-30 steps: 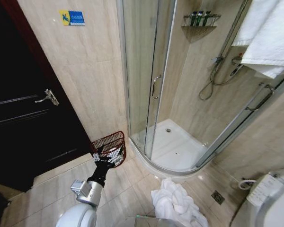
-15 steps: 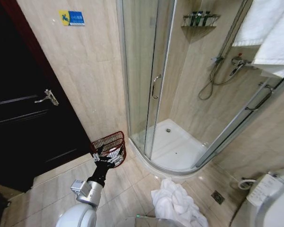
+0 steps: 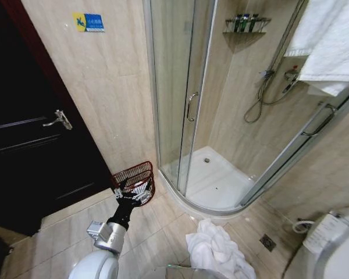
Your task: Discard the used towel into the hamper.
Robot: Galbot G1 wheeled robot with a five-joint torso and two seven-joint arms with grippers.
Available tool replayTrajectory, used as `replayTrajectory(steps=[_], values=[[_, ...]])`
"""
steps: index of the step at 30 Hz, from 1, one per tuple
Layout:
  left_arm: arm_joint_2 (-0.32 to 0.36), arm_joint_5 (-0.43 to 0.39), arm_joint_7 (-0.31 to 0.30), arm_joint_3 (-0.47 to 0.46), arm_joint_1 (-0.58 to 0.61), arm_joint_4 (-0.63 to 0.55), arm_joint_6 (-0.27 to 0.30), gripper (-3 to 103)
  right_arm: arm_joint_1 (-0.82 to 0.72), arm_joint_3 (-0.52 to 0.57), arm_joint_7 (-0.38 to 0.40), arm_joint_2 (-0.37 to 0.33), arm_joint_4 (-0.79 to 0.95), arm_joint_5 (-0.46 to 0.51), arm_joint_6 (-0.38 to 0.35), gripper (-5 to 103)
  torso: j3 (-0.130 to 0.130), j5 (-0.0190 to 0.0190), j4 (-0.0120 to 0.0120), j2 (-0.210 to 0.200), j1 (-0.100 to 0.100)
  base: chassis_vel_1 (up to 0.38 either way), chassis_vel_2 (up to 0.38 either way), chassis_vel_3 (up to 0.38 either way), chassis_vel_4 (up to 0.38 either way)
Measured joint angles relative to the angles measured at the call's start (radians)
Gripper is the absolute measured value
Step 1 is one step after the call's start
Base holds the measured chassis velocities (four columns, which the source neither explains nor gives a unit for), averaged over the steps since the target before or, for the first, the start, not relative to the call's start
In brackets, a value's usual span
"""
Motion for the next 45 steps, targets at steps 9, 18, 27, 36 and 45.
replayTrajectory(steps=[9, 18, 27, 36, 45], values=[[0.000, 0.000, 0.000, 0.000, 0.000, 0.000, 0.000, 100, 0.009, -0.027, 0.118, 0.039, 0.095, 0.469, -0.110, 100, 0.000, -0.0007, 0.0004, 0.000, 0.000, 0.000, 0.000, 0.000, 0.000], [0.000, 0.000, 0.000, 0.000, 0.000, 0.000, 0.000, 100, 0.054, -0.050, 0.149, 0.058, 0.129, 0.569, -0.138, 100, 0.000, -0.0003, 0.0002, 0.000, 0.000, 0.000, 0.000, 0.000, 0.000], [0.000, 0.000, 0.000, 0.000, 0.000, 0.000, 0.000, 100, 0.128, -0.117, 0.093, 0.072, 0.015, 0.454, -0.128, 100, 0.000, -0.0002, 0.0002, 0.000, 0.000, 0.000, 0.000, 0.000, 0.000], [0.000, 0.000, 0.000, 0.000, 0.000, 0.000, 0.000, 100, 0.130, -0.150, 0.065, 0.073, -0.034, 0.421, -0.133, 93, 0.000, -0.0004, 0.0002, 0.000, 0.000, 0.000, 0.000, 0.000, 0.000], [0.000, 0.000, 0.000, 0.000, 0.000, 0.000, 0.000, 100, 0.117, -0.144, 0.059, 0.064, -0.028, 0.414, -0.131, 66, 0.000, -0.0002, 0.0002, 0.000, 0.000, 0.000, 0.000, 0.000, 0.000]])
